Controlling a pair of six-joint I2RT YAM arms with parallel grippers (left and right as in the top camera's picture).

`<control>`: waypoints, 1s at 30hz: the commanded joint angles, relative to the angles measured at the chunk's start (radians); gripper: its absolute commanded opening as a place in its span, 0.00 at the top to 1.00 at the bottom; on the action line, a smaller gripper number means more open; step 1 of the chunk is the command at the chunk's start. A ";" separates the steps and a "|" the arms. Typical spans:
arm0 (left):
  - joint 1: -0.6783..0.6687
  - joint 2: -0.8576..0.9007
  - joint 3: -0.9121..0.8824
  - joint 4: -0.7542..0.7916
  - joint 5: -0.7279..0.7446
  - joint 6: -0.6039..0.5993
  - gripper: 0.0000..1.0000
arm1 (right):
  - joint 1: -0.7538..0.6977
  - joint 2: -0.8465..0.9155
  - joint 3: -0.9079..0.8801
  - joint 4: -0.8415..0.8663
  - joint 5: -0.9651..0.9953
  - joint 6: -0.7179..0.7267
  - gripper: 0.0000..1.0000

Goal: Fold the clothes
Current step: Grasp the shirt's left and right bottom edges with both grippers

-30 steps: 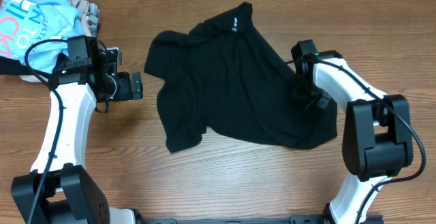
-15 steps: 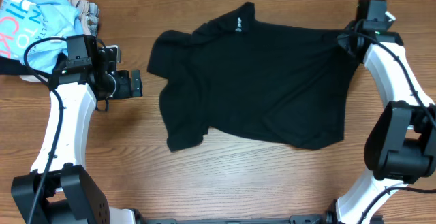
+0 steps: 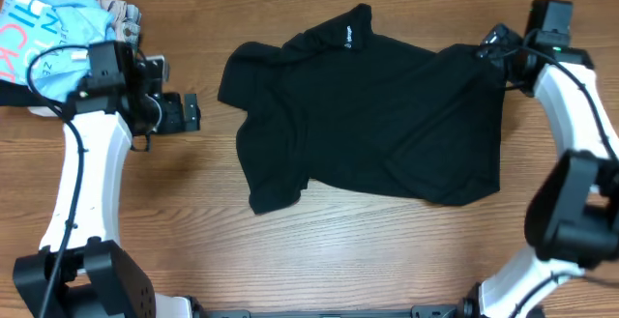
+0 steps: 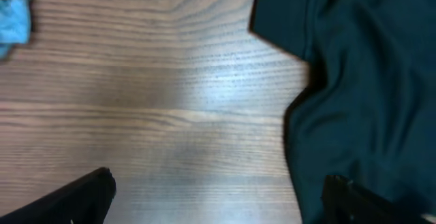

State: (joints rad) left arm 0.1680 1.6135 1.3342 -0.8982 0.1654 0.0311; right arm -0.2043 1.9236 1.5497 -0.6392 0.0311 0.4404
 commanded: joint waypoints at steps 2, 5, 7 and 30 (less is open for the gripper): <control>0.000 -0.053 0.204 -0.125 0.037 -0.008 0.00 | -0.014 -0.309 0.019 -0.159 -0.132 -0.006 0.00; -0.010 -0.096 0.272 -0.199 0.054 -0.009 0.00 | -0.014 -0.439 0.019 -0.322 -0.131 0.014 0.00; -0.028 -0.134 0.277 -0.231 0.057 -0.012 0.00 | -0.014 -0.520 0.019 -0.454 -0.130 0.062 0.00; -0.282 -0.168 -0.372 0.018 0.134 -0.241 0.00 | -0.013 -0.637 -0.627 -0.407 -0.093 0.219 0.16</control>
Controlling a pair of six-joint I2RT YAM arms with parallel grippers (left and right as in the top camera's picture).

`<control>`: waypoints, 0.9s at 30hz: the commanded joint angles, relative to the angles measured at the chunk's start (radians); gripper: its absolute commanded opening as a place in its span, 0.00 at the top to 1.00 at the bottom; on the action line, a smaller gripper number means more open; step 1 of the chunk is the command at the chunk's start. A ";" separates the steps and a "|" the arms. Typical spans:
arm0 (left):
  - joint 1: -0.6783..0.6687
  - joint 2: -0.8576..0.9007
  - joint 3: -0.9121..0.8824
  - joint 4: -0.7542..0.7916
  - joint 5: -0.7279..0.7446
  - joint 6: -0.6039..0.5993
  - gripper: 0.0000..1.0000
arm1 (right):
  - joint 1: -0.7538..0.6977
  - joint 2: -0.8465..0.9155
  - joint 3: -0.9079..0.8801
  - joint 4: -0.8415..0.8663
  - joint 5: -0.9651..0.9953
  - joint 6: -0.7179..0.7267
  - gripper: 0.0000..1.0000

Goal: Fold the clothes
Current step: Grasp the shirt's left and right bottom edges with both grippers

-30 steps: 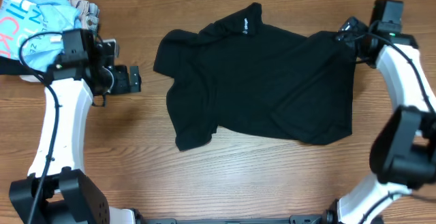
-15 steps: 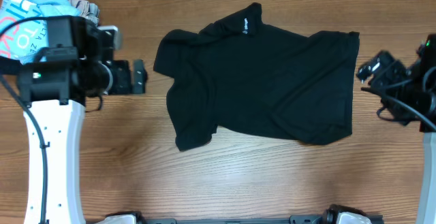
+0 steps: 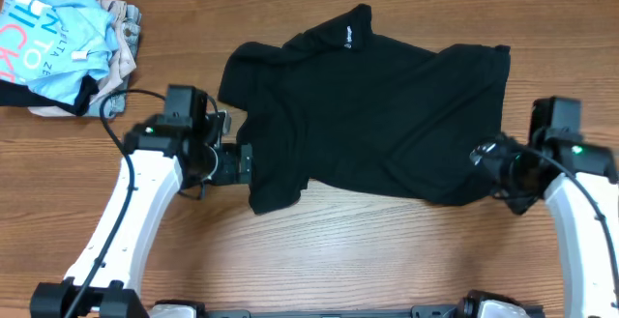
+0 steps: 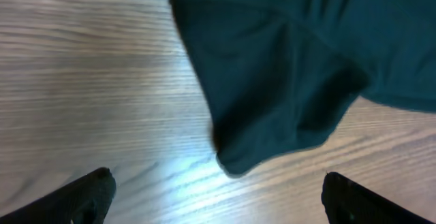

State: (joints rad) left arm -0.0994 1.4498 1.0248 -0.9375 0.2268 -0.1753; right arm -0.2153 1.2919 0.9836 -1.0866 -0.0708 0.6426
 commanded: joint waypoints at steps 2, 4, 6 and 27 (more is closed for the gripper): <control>-0.025 -0.004 -0.101 0.106 0.082 -0.035 0.00 | -0.002 -0.006 -0.090 0.063 0.010 0.016 0.16; -0.038 -0.004 -0.127 0.147 0.081 -0.035 0.00 | -0.002 -0.005 -0.101 0.072 0.014 0.016 0.16; -0.058 -0.003 -0.153 0.191 0.082 -0.035 0.00 | -0.002 -0.005 -0.101 0.080 0.018 0.012 0.16; -0.216 0.210 -0.180 0.232 -0.020 -0.039 0.12 | -0.002 -0.005 -0.101 0.087 0.070 0.001 0.17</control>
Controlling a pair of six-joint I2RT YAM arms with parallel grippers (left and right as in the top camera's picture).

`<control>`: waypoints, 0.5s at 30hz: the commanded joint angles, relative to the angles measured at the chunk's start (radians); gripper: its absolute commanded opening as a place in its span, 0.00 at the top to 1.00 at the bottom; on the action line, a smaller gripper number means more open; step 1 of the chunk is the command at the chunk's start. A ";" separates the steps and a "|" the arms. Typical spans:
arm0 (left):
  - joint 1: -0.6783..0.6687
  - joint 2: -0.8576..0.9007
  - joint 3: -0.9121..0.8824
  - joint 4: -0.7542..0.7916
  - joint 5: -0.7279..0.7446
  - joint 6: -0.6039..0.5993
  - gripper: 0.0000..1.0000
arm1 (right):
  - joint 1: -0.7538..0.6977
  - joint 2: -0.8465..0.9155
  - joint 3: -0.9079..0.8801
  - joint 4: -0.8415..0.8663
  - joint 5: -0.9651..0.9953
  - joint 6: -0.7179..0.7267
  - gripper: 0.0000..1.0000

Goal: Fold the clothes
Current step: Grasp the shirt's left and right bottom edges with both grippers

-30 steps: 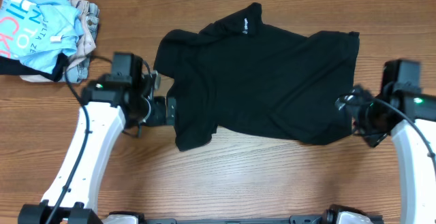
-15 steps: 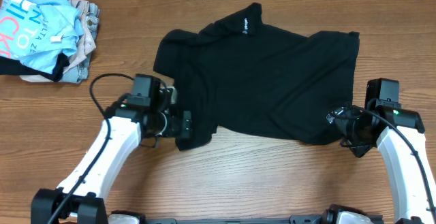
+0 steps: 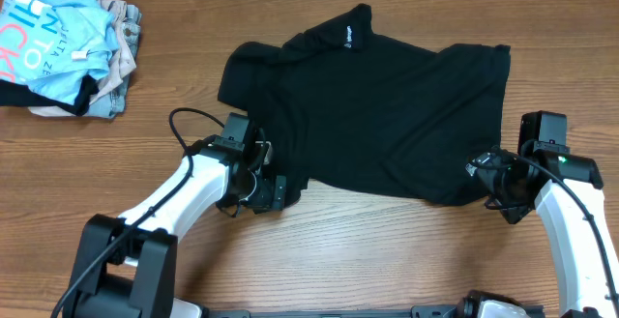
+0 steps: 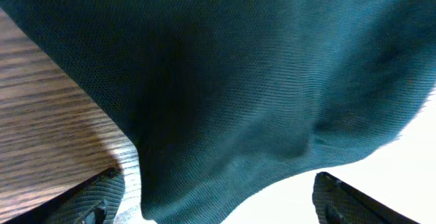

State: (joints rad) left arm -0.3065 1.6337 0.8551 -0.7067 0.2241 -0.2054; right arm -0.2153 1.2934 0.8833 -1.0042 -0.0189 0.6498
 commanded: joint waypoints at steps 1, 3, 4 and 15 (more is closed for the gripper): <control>-0.013 0.031 -0.011 0.001 -0.017 -0.009 0.14 | -0.002 -0.006 0.000 0.005 0.018 -0.006 0.17; -0.025 0.039 -0.011 0.001 -0.011 -0.008 0.21 | -0.002 -0.006 0.000 0.004 0.018 -0.006 0.18; -0.032 0.040 -0.011 0.003 -0.005 -0.008 0.23 | -0.002 -0.006 0.000 0.003 0.018 -0.009 0.18; -0.113 0.040 -0.010 0.016 -0.078 -0.003 0.91 | -0.002 -0.006 0.000 -0.007 0.018 -0.030 0.20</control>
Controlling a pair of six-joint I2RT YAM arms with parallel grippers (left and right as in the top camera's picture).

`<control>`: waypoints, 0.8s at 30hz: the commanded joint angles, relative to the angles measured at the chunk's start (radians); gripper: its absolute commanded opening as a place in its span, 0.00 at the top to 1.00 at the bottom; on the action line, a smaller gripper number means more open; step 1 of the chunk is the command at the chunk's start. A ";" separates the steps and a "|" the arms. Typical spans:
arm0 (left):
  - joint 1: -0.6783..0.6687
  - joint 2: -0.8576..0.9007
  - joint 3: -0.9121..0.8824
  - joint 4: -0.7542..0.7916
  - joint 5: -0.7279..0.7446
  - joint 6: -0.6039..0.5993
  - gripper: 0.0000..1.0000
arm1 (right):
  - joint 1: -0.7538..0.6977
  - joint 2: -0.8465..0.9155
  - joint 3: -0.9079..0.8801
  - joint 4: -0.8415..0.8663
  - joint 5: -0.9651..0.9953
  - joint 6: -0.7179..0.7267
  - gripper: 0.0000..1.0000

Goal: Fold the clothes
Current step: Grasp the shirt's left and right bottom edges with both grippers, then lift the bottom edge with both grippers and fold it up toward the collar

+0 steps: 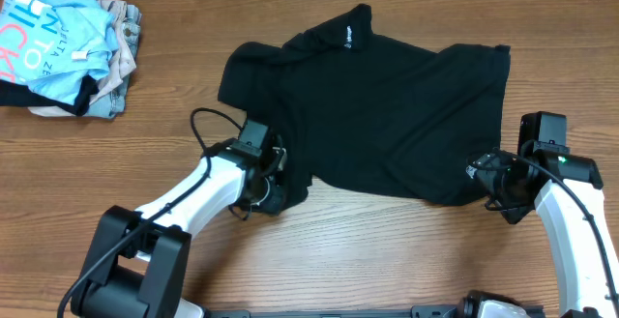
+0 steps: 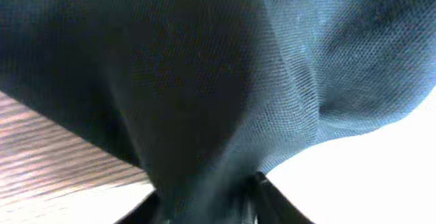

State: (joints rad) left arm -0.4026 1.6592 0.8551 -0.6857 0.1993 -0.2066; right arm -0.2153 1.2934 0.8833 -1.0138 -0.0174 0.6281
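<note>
A black T-shirt (image 1: pixel 377 96) lies spread flat on the wooden table (image 1: pixel 387 260), collar toward the far edge. My left gripper (image 1: pixel 274 194) is at the shirt's near-left hem corner. In the left wrist view the dark cloth (image 2: pixel 204 60) fills the frame and bunches down between the fingers, so my left gripper (image 2: pixel 208 198) is shut on it. My right gripper (image 1: pixel 486 177) sits at the shirt's near-right hem corner, touching the edge of the cloth; the overhead view does not show how its jaws stand.
A pile of light blue, pink and white clothes (image 1: pixel 63 38) lies at the far left corner. Bare table runs along the near side in front of the shirt.
My left gripper was open around the shirt's near-left corner; now it is shut, with the cloth pinched between the fingers. The right arm has not moved.
First my left gripper stood open left of the shirt's sleeve and the right one at the far-right sleeve. Then both were lower, beside the near hem. Then the left straddled the near-left corner, open, and now it grips that corner.
</note>
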 commanded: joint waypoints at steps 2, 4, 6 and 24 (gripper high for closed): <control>-0.011 0.014 0.002 -0.019 -0.082 -0.021 0.96 | -0.002 -0.006 0.000 0.003 0.017 -0.023 0.21; 0.005 0.014 0.034 -0.052 -0.104 -0.030 0.96 | -0.002 -0.006 0.000 0.003 0.017 -0.026 0.24; 0.045 0.014 0.133 -0.147 -0.116 -0.029 0.96 | -0.002 -0.004 -0.001 0.017 0.017 -0.026 0.28; 0.126 0.014 0.465 -0.421 -0.182 0.057 0.96 | 0.037 0.299 -0.001 0.128 0.025 -0.026 0.38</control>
State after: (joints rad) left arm -0.2794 1.6768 1.2987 -1.1034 0.0532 -0.1730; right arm -0.1944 1.5692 0.8825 -0.8940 -0.0029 0.6022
